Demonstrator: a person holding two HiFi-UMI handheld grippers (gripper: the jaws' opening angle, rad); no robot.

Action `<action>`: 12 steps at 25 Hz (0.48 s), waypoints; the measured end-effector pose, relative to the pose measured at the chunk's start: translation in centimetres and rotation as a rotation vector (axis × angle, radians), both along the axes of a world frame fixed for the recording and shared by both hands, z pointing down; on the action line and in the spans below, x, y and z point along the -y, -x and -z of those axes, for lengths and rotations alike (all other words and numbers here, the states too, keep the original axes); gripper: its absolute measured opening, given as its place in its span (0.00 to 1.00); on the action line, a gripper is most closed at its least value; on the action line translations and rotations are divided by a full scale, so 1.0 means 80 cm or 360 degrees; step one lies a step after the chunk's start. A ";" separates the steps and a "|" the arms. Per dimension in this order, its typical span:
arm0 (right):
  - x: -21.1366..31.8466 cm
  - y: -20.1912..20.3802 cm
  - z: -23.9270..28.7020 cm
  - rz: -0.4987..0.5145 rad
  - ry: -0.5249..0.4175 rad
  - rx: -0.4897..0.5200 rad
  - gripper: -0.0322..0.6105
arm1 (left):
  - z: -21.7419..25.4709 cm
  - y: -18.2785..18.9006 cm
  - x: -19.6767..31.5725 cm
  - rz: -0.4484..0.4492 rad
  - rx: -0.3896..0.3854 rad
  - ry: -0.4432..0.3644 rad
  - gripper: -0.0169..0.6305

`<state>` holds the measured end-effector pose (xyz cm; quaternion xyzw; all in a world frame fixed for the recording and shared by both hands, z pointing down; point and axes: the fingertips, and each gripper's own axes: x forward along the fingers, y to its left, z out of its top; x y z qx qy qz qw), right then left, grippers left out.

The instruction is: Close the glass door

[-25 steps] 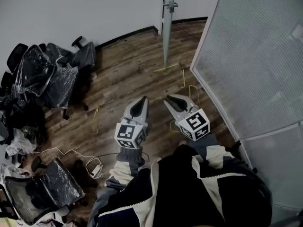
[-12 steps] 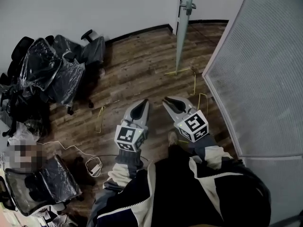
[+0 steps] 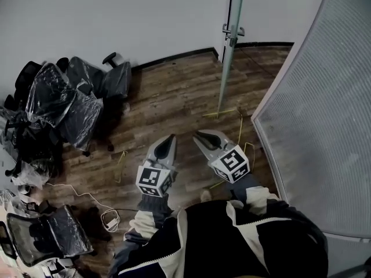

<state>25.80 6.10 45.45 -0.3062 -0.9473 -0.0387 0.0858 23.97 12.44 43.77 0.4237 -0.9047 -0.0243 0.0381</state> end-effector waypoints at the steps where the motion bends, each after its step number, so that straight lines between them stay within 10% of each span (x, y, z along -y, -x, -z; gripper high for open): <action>1: 0.012 0.010 0.002 -0.0006 0.0007 0.0006 0.12 | 0.000 0.009 0.010 0.0002 0.0000 0.0010 0.03; 12: 0.043 0.098 0.013 -0.0100 0.0009 0.0066 0.13 | 0.000 0.109 0.028 -0.0010 -0.0038 -0.0031 0.03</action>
